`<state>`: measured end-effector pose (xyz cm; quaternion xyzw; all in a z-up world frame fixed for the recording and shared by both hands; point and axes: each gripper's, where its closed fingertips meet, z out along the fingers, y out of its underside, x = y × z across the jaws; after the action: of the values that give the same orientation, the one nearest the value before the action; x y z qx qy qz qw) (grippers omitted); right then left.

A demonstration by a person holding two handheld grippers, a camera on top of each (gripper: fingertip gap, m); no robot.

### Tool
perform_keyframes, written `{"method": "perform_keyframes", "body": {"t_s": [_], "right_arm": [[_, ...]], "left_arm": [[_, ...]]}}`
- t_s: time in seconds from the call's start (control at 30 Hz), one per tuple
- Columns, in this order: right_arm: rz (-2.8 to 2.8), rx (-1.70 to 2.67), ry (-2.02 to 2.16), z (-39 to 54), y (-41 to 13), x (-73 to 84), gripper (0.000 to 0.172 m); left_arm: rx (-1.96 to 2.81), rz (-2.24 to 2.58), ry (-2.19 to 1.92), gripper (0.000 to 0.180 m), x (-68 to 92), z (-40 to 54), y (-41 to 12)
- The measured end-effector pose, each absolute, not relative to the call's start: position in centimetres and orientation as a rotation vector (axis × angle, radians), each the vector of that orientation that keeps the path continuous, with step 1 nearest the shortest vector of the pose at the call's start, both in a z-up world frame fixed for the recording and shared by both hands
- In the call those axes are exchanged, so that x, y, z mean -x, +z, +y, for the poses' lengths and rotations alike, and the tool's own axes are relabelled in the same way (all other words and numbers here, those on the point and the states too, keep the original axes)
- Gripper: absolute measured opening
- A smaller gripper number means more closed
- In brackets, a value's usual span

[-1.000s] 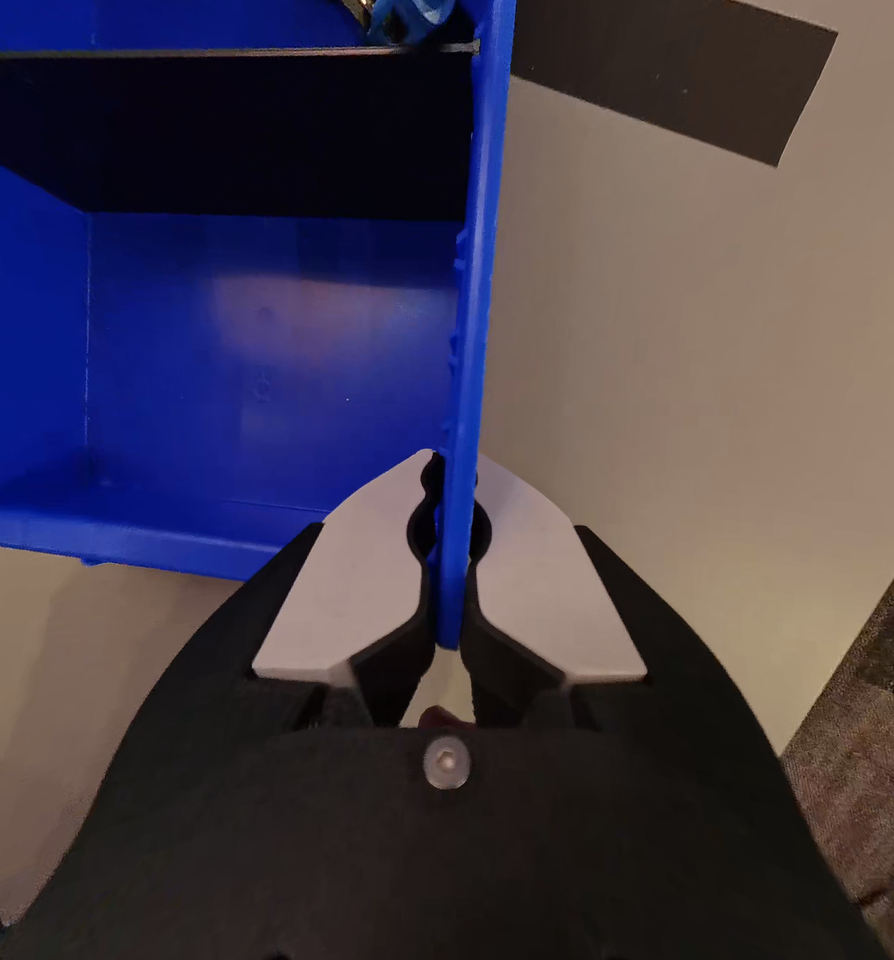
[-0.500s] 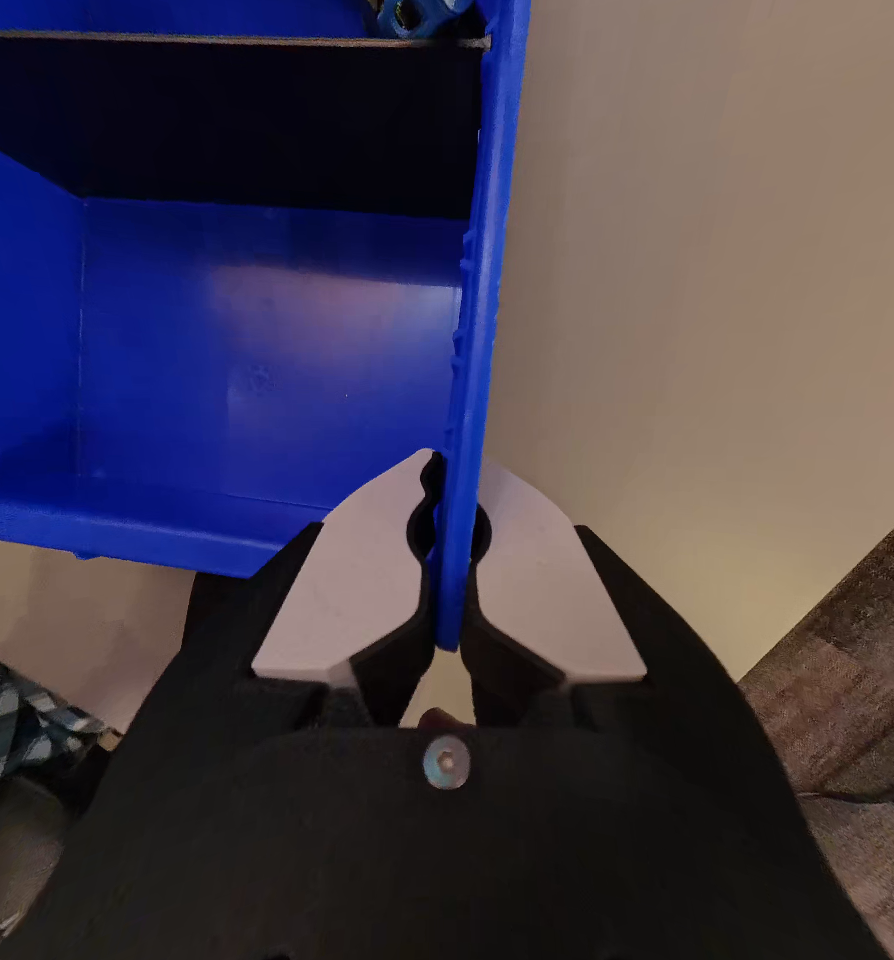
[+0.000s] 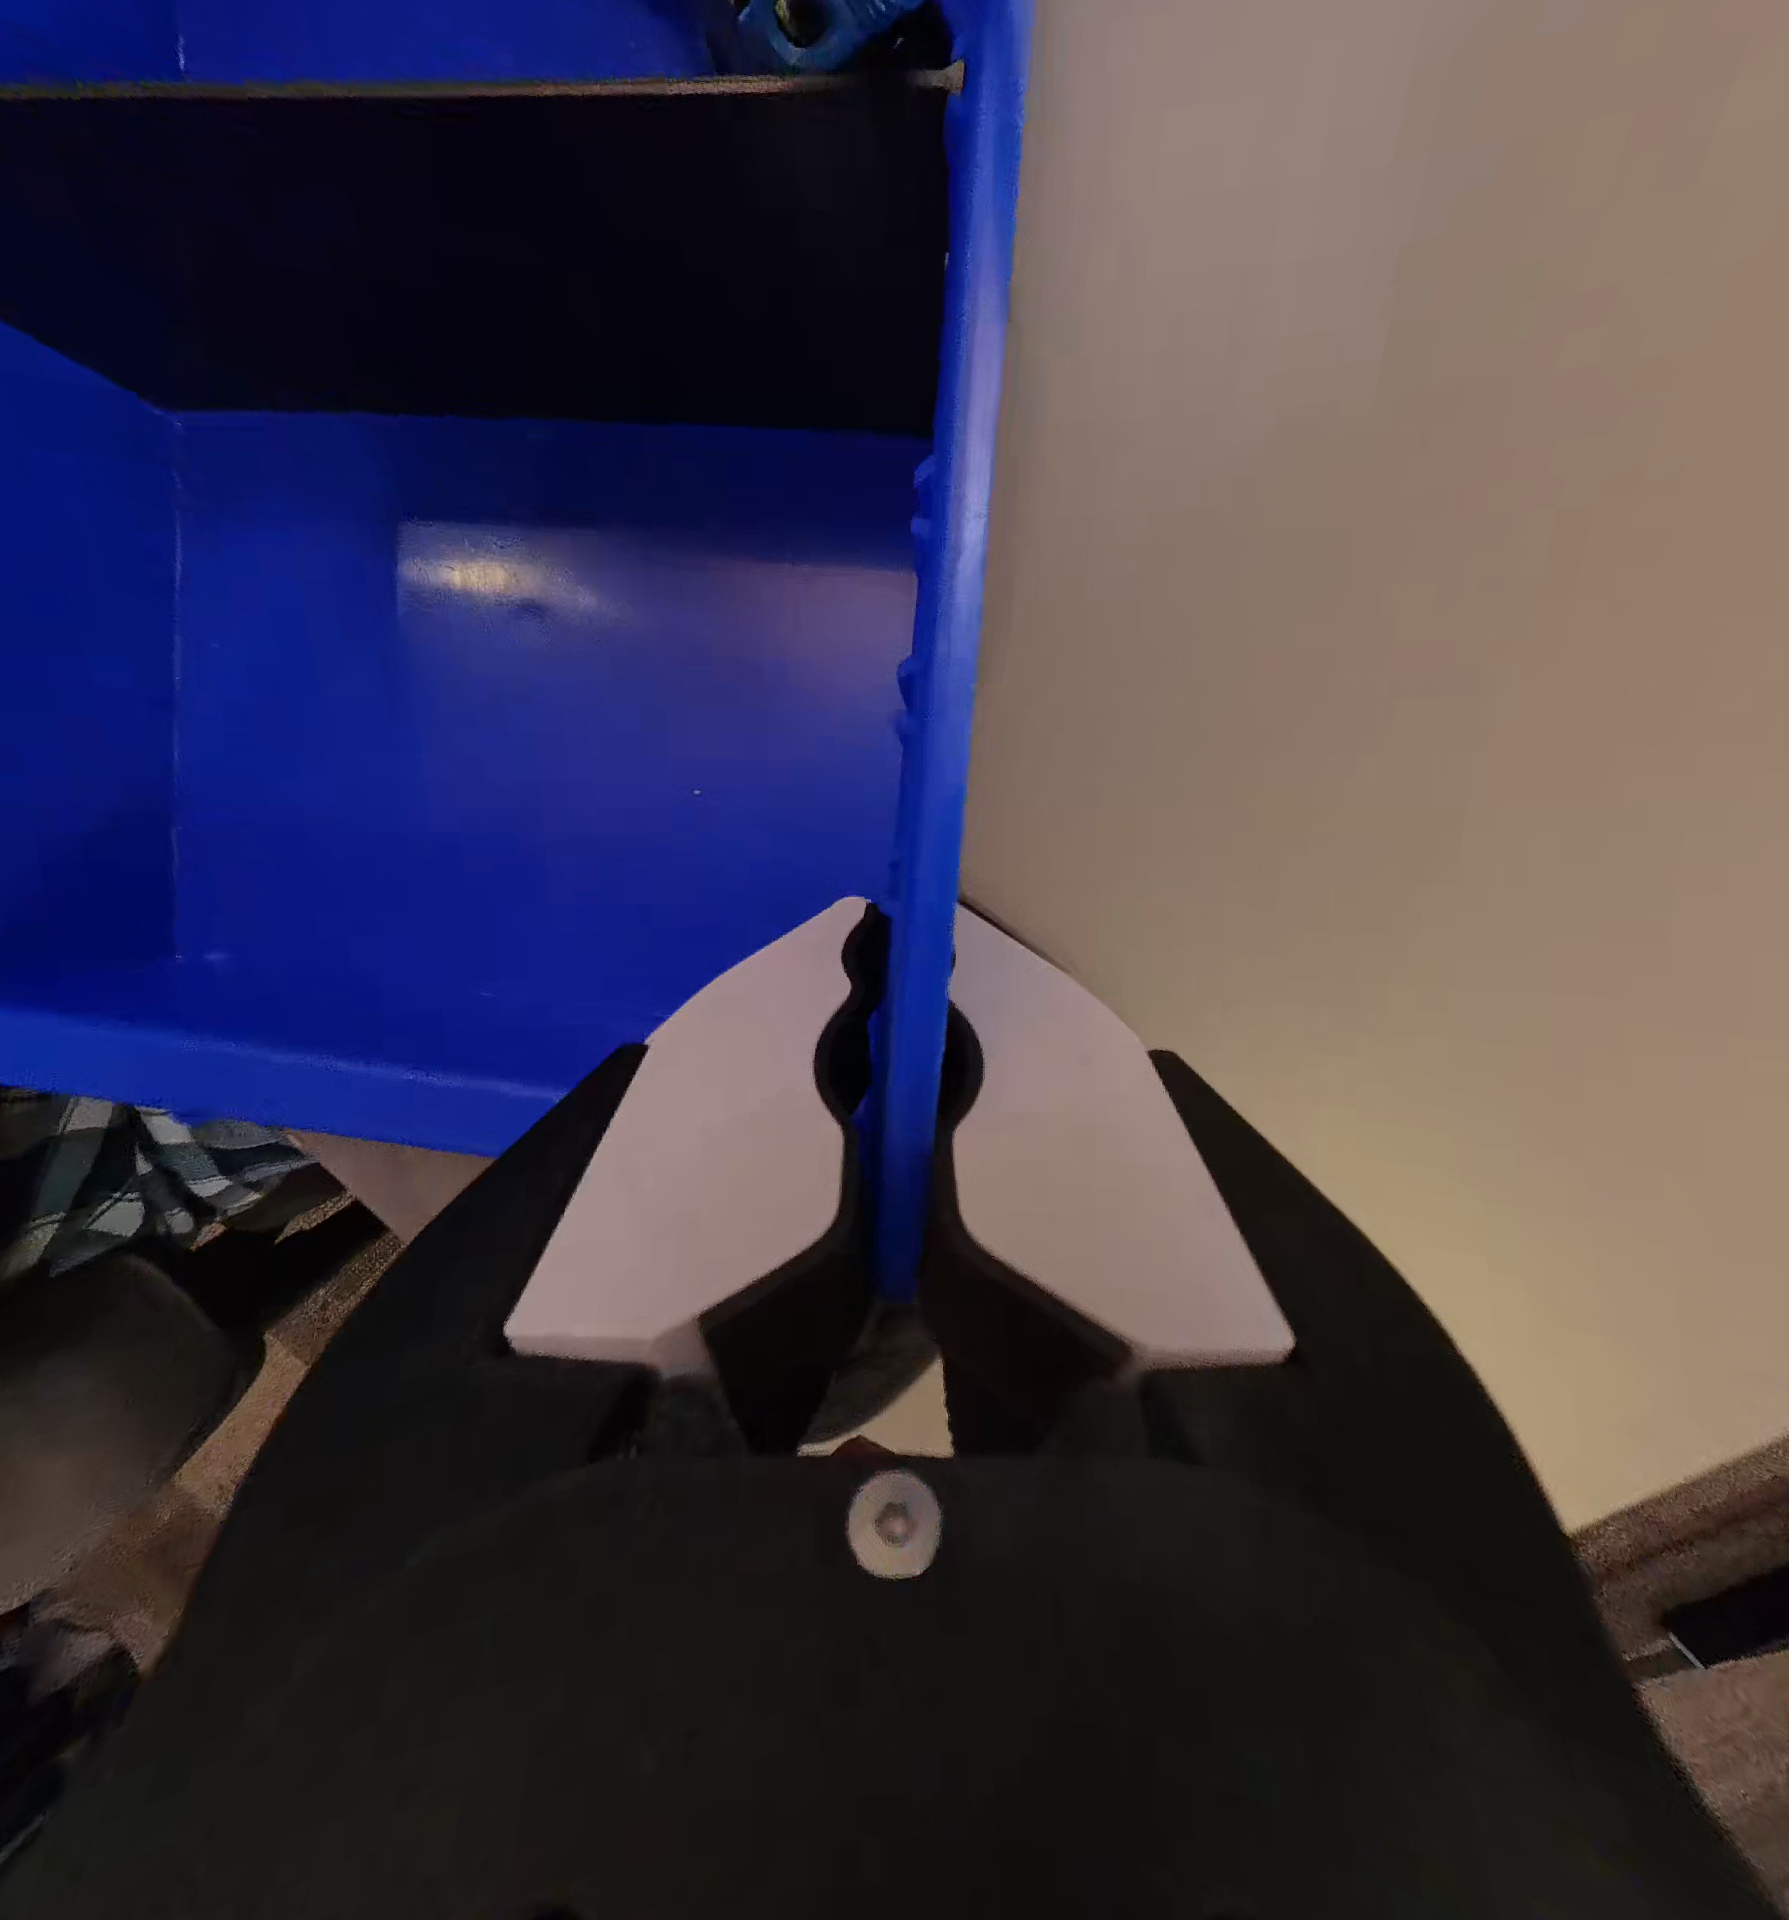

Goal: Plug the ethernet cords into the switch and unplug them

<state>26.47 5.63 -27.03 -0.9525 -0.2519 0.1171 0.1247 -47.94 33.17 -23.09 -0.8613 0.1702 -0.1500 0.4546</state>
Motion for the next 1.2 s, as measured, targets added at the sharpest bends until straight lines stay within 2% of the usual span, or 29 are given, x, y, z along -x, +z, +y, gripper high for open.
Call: {"method": "perform_keyframes", "body": {"t_s": [0.3,0.53,0.57,0.6,0.63,0.73,0.83,0.97,1.07,1.1,1.2], "right_arm": [[-0.835,2.715,0.453,7.6,-29.5,-15.9,0.004],[-0.892,2.589,0.505,11.0,-30.8,-6.9,0.007],[-0.905,2.555,0.528,11.2,-30.5,-6.1,0.014],[-0.915,2.512,0.511,11.6,-29.8,-5.9,0.037],[-0.963,2.442,0.477,11.8,-28.8,-6.0,0.05],[-1.156,2.195,0.318,10.7,-25.0,-7.3,0.05],[-1.566,1.926,0.382,5.7,-23.8,-5.2,0.05],[-1.953,1.811,0.249,3.6,-28.8,-3.5,0.081],[-2.149,1.742,0.112,4.1,-32.7,-3.3,0.066],[-2.166,1.707,0.063,4.7,-33.0,-3.0,0.065],[-2.27,1.626,0.059,5.1,-33.1,-2.2,0.049]], "left_arm": [[1.988,0.279,-0.422,0.006,51.8,29.2,-19.0],[1.972,0.223,-0.398,0.006,54.5,26.8,-18.3],[1.969,0.216,-0.396,0.006,54.7,26.6,-18.4],[1.968,0.209,-0.394,0.006,54.9,26.3,-18.5],[1.966,0.201,-0.393,0.006,55.2,26.0,-18.5],[1.962,0.17,-0.405,0.007,55.7,25.3,-18.7],[1.955,0.138,-0.421,0.007,56.0,24.7,-18.8],[1.935,0.113,-0.428,0.007,55.8,24.2,-18.4],[1.919,0.101,-0.436,0.007,55.7,24.1,-17.9],[1.913,0.099,-0.439,0.007,55.6,24.0,-17.7],[1.905,0.097,-0.447,0.007,55.7,23.7,-17.5]]}}
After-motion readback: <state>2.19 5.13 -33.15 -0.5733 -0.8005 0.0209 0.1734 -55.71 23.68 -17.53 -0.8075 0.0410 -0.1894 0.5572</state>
